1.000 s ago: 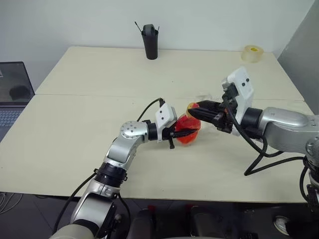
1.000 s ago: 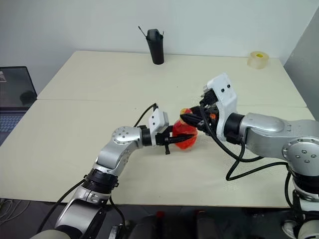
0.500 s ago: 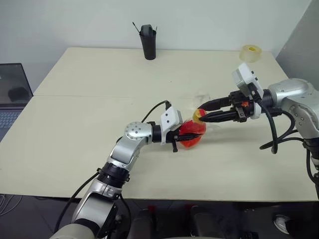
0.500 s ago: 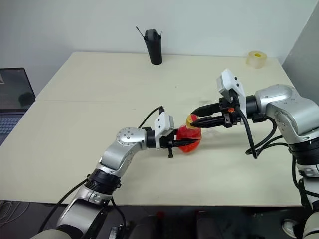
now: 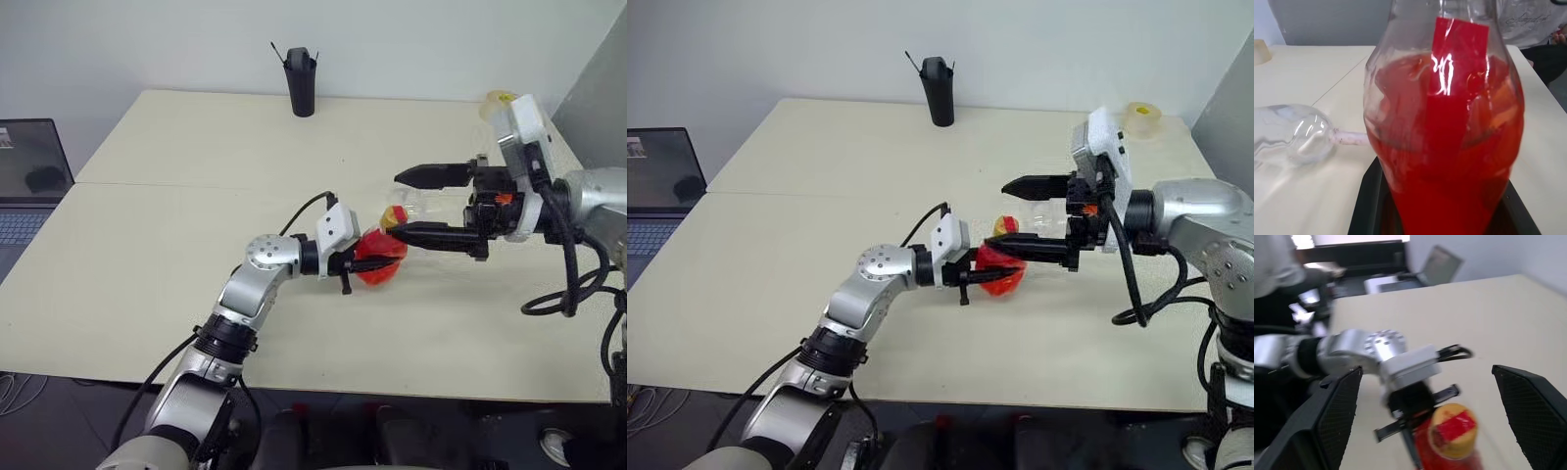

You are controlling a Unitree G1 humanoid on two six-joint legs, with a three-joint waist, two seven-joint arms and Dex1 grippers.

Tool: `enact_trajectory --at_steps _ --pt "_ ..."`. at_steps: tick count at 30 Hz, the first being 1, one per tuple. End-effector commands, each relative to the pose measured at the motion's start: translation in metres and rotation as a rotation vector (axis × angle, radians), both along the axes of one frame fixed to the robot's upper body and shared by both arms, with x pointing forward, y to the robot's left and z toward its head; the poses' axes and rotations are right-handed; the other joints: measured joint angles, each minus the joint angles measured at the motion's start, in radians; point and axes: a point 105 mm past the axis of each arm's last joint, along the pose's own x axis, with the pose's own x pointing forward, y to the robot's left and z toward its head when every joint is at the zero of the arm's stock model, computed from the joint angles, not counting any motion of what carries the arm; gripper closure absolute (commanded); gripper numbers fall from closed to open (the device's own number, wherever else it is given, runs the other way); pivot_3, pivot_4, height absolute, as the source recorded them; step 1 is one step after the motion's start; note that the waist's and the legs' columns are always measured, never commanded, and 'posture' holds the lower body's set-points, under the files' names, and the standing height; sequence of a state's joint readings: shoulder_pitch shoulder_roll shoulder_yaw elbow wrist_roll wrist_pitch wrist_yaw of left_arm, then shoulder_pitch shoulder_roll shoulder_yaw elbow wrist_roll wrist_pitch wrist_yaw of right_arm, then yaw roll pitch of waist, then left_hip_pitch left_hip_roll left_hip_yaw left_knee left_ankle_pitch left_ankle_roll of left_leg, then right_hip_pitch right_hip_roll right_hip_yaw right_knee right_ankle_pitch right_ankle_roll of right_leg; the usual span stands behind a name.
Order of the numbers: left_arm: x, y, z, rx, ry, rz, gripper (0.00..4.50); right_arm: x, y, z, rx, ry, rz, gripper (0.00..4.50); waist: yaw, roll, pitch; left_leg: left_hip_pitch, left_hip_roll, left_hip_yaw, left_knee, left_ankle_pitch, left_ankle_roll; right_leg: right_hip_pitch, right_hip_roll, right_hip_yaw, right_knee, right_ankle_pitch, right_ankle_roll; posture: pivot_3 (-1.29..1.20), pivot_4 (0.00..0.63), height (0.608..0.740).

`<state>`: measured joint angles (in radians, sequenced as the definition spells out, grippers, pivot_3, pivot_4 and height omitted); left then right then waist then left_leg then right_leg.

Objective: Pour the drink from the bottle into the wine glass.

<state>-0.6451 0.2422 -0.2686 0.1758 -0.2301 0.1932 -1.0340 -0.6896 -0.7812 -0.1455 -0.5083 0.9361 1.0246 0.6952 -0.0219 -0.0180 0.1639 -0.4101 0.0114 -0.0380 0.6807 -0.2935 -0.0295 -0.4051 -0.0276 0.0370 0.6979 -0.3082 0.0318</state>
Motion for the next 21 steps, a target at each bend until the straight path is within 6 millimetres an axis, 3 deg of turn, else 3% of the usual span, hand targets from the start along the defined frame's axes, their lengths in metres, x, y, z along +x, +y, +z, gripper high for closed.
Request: enact_trajectory --at_steps 1,9,21 --pt "0.0 -0.006 0.021 -0.062 -0.068 -0.025 3.64 -0.007 0.007 0.0 0.074 -0.031 -0.125 0.0 -0.005 0.0 0.0 0.0 0.0 0.0 0.0 0.0 0.0 0.0 0.0 0.0 0.001 0.0 0.0 0.0 0.15 0.74" --pt "-0.002 -0.009 0.021 -0.069 -0.067 -0.05 3.64 -0.007 0.013 0.002 0.173 -0.041 -0.271 0.0 -0.007 0.0 0.0 0.0 0.0 0.0 0.0 0.0 0.0 0.0 0.004 0.0 0.001 0.0 0.0 0.0 0.15 0.74" --pt "-0.003 -0.008 0.021 -0.072 -0.066 -0.05 3.64 0.022 0.005 -0.022 0.179 0.023 -0.414 0.0 -0.009 0.001 0.0 0.0 0.0 0.0 0.0 0.0 0.0 0.0 0.005 0.001 0.001 0.0 0.0 0.0 0.15 0.74"
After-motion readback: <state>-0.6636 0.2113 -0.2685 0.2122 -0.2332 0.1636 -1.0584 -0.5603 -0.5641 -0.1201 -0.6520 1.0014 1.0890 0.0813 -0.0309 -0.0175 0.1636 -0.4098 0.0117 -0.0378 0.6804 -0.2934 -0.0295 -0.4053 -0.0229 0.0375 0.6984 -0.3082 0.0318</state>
